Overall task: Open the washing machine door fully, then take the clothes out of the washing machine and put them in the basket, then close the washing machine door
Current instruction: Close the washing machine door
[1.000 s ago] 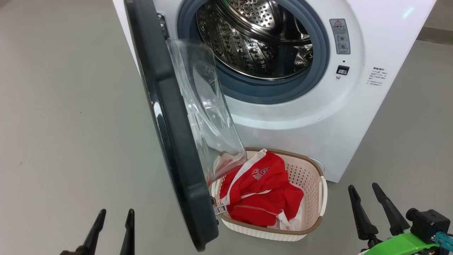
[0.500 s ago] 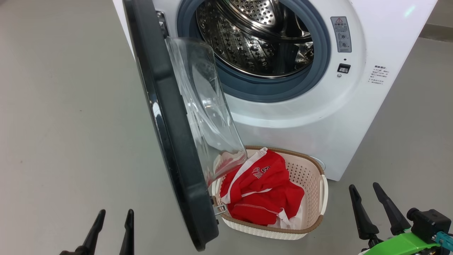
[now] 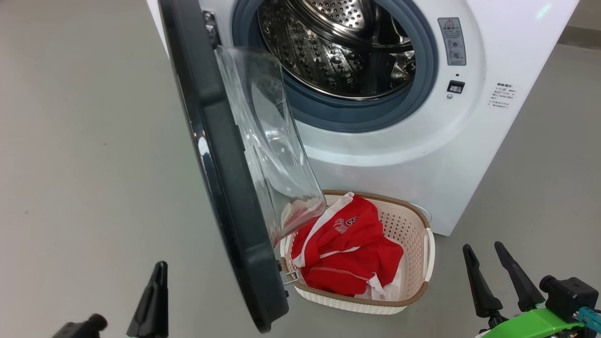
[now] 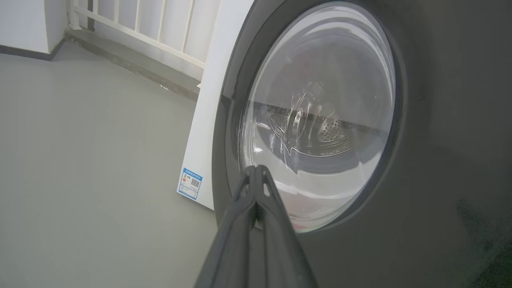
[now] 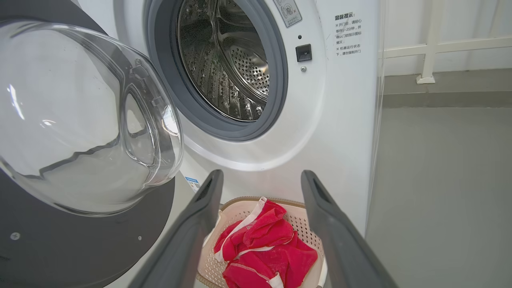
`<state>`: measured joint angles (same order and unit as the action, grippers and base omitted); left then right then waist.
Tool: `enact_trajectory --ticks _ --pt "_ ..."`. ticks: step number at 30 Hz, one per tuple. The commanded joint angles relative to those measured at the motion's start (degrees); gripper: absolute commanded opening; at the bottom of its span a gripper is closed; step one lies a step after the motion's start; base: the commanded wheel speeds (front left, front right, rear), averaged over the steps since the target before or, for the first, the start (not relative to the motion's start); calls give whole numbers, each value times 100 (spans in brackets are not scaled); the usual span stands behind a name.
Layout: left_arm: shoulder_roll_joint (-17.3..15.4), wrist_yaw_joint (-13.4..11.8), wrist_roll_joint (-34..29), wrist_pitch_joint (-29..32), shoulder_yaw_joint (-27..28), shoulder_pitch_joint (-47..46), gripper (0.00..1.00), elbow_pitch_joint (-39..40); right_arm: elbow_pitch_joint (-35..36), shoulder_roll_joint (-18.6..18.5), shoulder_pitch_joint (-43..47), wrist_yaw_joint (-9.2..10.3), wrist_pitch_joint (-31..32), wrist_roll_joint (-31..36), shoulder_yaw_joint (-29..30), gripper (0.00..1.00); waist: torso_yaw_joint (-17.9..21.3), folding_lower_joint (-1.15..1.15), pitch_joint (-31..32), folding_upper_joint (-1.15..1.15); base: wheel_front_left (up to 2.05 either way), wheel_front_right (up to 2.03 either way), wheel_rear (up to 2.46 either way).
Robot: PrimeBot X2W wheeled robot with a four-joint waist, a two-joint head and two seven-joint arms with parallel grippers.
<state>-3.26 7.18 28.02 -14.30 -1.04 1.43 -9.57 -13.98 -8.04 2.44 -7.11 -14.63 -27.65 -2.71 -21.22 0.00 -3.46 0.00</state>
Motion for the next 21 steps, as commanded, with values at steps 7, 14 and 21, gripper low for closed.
enact_trajectory --ticks 7,14,21 --pt "-537 31 2602 -70 -322 -400 0 434 158 -35 -92 -37 -37 32 -112 100 80 0 -114 0 0 0 0" --pt "-1364 31 5061 152 -1140 -437 0 1065 172 -38 -169 -37 -37 26 -102 100 164 0 -256 0 0 0 0" --pt "-1828 31 6199 739 -1431 -424 0 1726 188 -52 -230 -37 -37 23 -85 100 219 0 -369 0 0 0 0"
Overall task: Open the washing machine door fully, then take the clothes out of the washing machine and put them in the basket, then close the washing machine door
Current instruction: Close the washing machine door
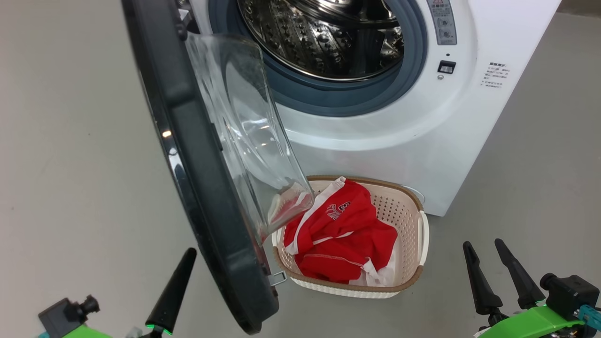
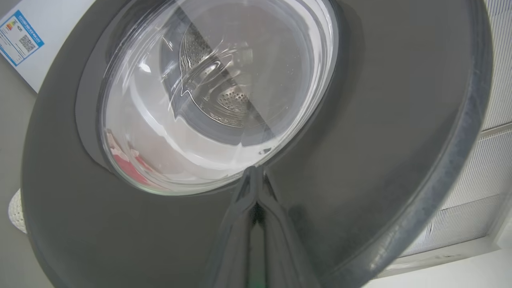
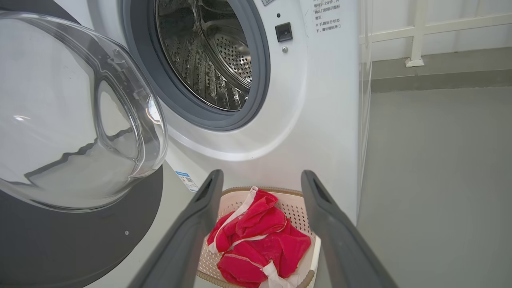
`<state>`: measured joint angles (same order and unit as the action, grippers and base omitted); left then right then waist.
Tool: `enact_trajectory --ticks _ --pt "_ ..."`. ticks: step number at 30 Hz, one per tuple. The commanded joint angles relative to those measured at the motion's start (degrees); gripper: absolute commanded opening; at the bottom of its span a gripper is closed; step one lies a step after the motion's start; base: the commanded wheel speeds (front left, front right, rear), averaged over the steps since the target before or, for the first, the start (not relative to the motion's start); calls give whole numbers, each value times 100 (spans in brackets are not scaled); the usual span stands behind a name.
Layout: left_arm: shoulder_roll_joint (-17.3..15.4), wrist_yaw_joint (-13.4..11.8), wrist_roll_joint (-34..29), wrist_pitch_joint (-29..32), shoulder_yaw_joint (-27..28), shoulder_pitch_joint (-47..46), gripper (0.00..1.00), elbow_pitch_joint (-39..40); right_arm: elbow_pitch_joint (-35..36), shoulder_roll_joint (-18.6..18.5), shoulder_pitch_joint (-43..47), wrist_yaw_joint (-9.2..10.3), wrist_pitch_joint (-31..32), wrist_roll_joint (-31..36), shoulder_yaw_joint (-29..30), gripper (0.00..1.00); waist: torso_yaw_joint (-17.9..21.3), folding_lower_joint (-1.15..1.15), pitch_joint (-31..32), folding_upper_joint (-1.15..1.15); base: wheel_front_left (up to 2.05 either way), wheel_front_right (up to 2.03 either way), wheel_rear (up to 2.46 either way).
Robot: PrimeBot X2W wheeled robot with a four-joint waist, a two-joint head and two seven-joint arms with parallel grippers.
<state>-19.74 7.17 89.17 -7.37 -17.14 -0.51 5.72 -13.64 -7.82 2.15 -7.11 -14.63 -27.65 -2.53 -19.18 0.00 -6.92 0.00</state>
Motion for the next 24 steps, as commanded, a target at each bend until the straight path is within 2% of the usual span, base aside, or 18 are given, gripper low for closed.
enact_trajectory --ticks 1,11,17,24 --pt "-194 32 185 147 177 -227 0 276 156 -75 -207 -37 -37 22 -99 100 18 0 -35 0 0 0 0" --pt "-81 32 504 996 336 -205 0 655 155 -75 -257 -37 -37 18 -118 100 81 0 -95 0 0 0 0" --pt "81 32 345 1385 406 -274 0 659 146 -57 -298 -37 -37 11 -152 100 182 0 -130 0 0 0 0" --pt "195 32 -18 1486 210 -545 0 663 154 -49 -374 -37 -37 -4 -163 100 407 0 -218 0 0 0 0"
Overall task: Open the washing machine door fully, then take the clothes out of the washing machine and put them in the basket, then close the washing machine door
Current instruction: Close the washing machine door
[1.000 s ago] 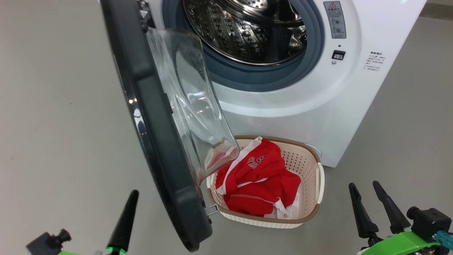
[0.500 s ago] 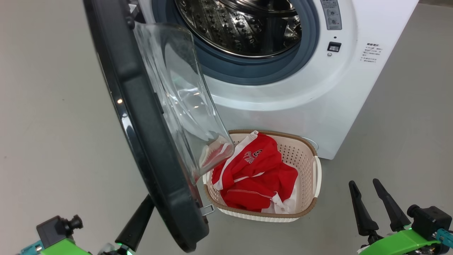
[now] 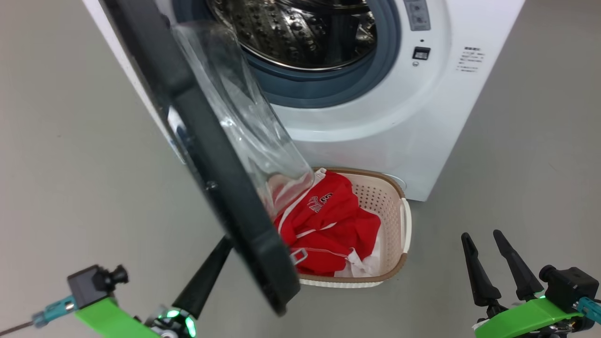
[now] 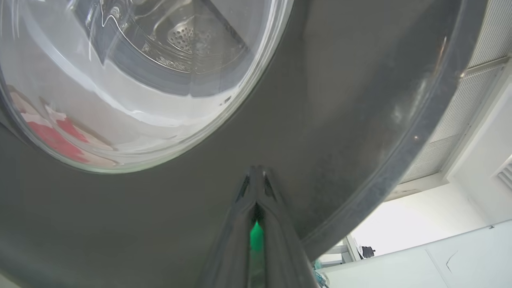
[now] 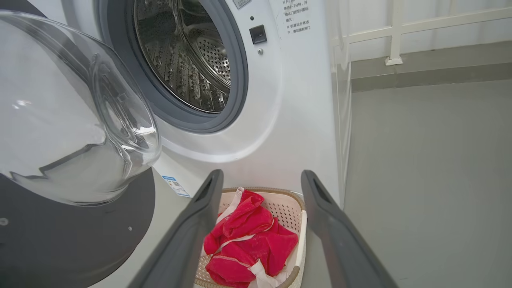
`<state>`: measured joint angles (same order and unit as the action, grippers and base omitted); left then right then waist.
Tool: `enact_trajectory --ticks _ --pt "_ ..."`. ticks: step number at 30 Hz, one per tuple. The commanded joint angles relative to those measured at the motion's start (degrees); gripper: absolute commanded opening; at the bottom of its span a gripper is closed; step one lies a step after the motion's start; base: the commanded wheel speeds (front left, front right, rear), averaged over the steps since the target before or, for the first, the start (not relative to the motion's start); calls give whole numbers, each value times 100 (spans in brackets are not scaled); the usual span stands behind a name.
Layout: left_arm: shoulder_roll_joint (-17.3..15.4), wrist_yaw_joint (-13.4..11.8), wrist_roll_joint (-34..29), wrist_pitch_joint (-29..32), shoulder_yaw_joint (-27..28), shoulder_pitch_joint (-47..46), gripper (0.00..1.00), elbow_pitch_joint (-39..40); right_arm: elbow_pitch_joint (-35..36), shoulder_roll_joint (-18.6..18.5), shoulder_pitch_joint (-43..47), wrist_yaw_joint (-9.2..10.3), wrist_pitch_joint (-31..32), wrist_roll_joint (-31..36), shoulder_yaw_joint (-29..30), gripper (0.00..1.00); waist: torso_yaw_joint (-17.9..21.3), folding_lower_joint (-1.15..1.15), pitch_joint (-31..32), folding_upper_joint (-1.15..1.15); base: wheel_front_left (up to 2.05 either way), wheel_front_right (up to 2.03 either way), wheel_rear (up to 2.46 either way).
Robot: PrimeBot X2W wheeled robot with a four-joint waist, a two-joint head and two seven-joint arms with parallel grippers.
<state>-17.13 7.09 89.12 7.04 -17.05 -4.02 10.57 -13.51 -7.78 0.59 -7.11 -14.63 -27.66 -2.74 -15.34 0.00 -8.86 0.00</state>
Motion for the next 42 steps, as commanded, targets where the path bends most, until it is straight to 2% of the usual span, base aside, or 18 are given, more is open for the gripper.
enact_trajectory --ticks 1,11,24,33,42 --pt "-40 40 -90 15 99 -307 0 170 140 -46 -242 -37 -37 -9 -140 100 107 0 -48 0 0 0 0" --pt "-23 40 -406 -355 -513 -1139 0 -13 162 -4 -364 -37 -37 -23 -92 100 534 0 -253 0 0 0 0" --pt "-31 40 -647 -1324 -1411 -2554 0 -682 202 49 -628 -37 -37 -43 -46 100 1010 0 -669 0 0 0 0" --pt "-26 40 -740 -1978 -1758 -3410 0 -1319 219 91 -781 -37 -37 -58 -16 100 1285 0 -899 0 0 0 0" --pt "121 40 -866 -2192 -1722 -4176 0 -2045 222 176 -932 -37 -37 -73 6 100 1551 0 -1088 0 0 0 0"
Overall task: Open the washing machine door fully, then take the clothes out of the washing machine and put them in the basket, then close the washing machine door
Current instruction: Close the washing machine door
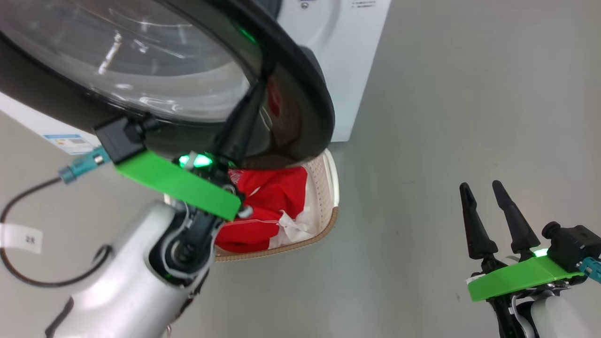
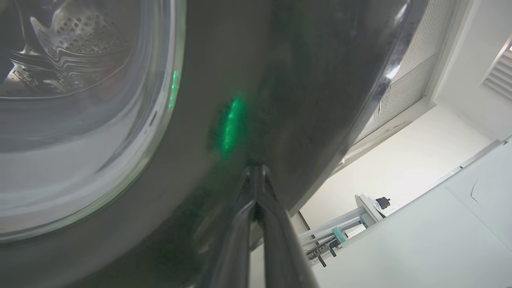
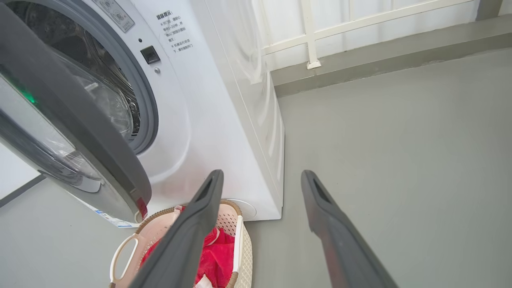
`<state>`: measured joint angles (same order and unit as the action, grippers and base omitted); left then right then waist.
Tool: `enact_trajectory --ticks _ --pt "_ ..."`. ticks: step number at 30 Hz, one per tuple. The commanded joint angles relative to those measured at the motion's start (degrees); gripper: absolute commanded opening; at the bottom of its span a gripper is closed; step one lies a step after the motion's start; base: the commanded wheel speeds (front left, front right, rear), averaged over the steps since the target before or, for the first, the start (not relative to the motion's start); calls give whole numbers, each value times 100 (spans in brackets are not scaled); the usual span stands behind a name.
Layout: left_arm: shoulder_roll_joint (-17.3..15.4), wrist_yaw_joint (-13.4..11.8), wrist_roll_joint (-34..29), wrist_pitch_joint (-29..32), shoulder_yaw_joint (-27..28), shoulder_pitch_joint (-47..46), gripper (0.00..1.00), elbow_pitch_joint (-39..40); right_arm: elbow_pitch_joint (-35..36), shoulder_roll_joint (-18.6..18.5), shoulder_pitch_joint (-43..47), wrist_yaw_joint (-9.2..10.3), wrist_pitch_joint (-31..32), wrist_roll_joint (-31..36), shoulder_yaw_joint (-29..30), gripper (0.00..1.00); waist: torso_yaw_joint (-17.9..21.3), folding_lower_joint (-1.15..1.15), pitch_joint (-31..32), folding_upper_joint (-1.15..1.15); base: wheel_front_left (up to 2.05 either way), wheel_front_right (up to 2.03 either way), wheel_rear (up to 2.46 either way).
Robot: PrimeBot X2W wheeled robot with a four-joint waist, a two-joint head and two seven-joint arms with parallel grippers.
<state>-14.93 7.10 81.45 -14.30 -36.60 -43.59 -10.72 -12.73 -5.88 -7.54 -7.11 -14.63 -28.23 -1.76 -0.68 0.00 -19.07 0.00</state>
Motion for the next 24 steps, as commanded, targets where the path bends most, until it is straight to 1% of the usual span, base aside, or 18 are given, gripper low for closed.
enact_trajectory --ticks 1,4,10,16,24 --pt "-73 39 -124 -63 278 -284 0 10 145 -4 -129 -37 -37 -18 -83 100 111 0 -80 0 0 0 0" --pt "27 39 -282 -67 507 -428 0 -173 146 19 -156 -37 -37 -22 -73 100 188 0 -119 0 0 0 0" --pt "174 39 -524 -69 788 -520 0 -365 146 48 -185 -37 -37 -20 -49 100 269 0 -161 0 0 0 0" --pt "228 39 -621 -69 872 -461 0 -418 143 63 -181 -37 -37 -9 -9 100 249 0 -145 0 0 0 0" --pt "240 39 -714 -69 957 -158 0 -435 126 29 -118 -37 -37 7 14 100 145 0 0 0 0 0 0"
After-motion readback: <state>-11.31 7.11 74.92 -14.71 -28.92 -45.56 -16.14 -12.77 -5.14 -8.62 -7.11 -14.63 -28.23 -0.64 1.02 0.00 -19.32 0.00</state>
